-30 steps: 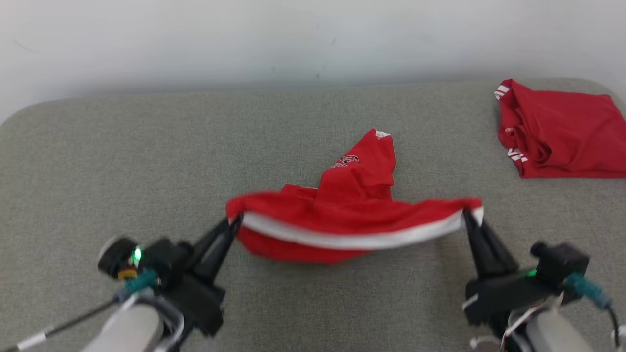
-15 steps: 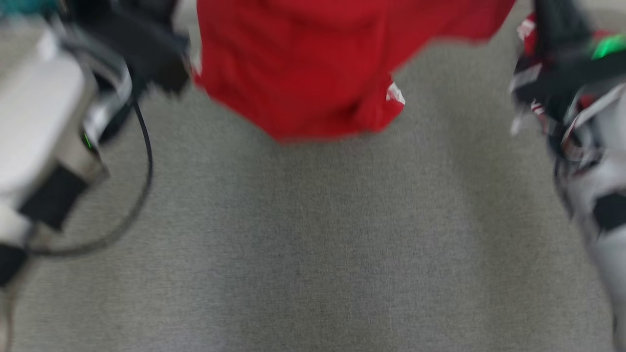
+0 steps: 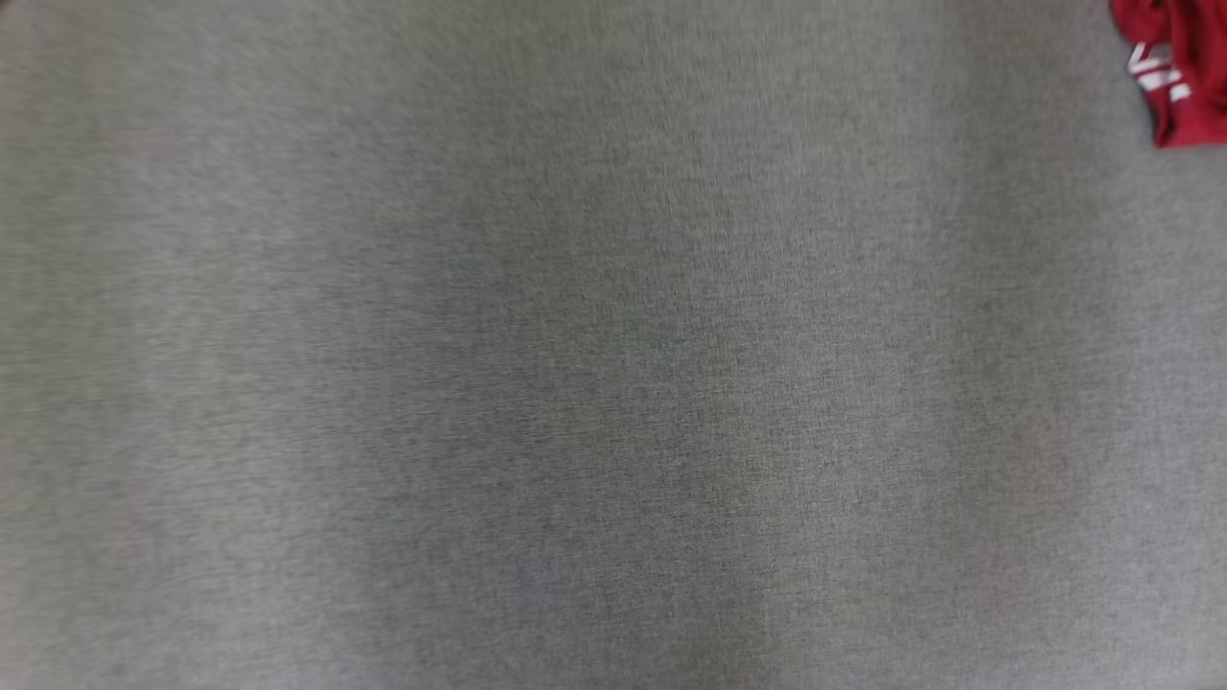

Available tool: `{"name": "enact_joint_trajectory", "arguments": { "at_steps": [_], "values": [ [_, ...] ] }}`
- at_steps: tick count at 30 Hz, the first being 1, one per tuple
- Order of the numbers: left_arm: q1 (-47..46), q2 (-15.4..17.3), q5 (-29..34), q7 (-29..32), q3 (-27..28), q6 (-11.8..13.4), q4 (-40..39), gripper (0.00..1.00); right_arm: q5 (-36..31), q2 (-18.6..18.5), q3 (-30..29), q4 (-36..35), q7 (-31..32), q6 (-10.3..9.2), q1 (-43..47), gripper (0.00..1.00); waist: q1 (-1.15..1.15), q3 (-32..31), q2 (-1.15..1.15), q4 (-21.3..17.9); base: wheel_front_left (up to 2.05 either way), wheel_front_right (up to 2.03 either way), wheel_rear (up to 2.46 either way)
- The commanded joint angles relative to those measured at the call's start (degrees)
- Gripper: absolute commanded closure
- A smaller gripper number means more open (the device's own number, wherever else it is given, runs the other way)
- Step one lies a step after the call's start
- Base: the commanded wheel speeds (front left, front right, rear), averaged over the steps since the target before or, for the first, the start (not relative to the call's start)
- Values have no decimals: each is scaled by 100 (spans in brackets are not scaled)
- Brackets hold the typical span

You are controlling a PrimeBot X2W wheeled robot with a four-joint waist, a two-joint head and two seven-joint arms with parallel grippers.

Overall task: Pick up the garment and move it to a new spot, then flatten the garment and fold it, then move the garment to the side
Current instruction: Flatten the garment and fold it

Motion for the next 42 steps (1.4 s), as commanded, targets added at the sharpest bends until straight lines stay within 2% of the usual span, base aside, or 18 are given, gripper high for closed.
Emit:
{"name": "enact_joint_trajectory", "arguments": {
  "at_steps": [1, 6, 14, 20, 25, 29, 31, 33, 34, 42],
  "values": [
    [-220, 41, -39, -25, -39, 17, 116, 100, -42, 28, 15, 140, -20, -19, -172, 100, -3, 480, -1, -255, 0, 0, 0],
    [-745, 7, -220, -70, -386, 16, 427, 100, -23, 147, 141, 538, -143, -19, -730, 100, -3, 670, -1, -372, 0, 0, 0],
    [-990, -135, -569, -352, -863, 16, 816, 100, 47, 197, 504, 874, -292, -19, -938, 100, -3, 861, -1, -345, 0, 0, 0],
    [-615, -139, -862, -694, -1203, 15, 813, 100, 170, 197, 781, 967, -407, -19, -667, 100, -3, 899, -1, -239, 0, 0, 0],
    [-92, -125, -1104, -959, -1127, 15, 587, 100, 267, 103, 1008, 843, -613, -19, -210, 100, -3, 770, -1, -142, 0, 0, 0],
    [745, 59, -986, -1019, -1126, 15, 184, 100, 407, -58, 1236, 520, -792, -19, 622, 100, -3, 512, -1, -90, 0, 0, 0],
    [1183, 122, -936, -1026, -795, 92, -165, 100, 501, -155, 1296, 288, -862, -19, 1073, 100, -3, 373, -1, -62, 0, 0, 0],
    [1769, 180, -834, -1019, -487, 206, -590, 100, 578, -270, 1315, 25, -916, -19, 1579, 100, -3, 211, -1, -28, 0, 0, 0],
    [2341, 274, -672, -1018, -224, 328, -974, 100, 637, -341, 1368, -252, -941, -19, 2117, 100, -3, 40, -1, -14, 0, 0, 0],
    [4422, 561, -131, -1019, 446, 741, -2384, 100, 531, -587, 1556, -1516, -951, -19, 3905, 100, -3, -424, -1, -3, 0, 0, 0]
  ]
}}
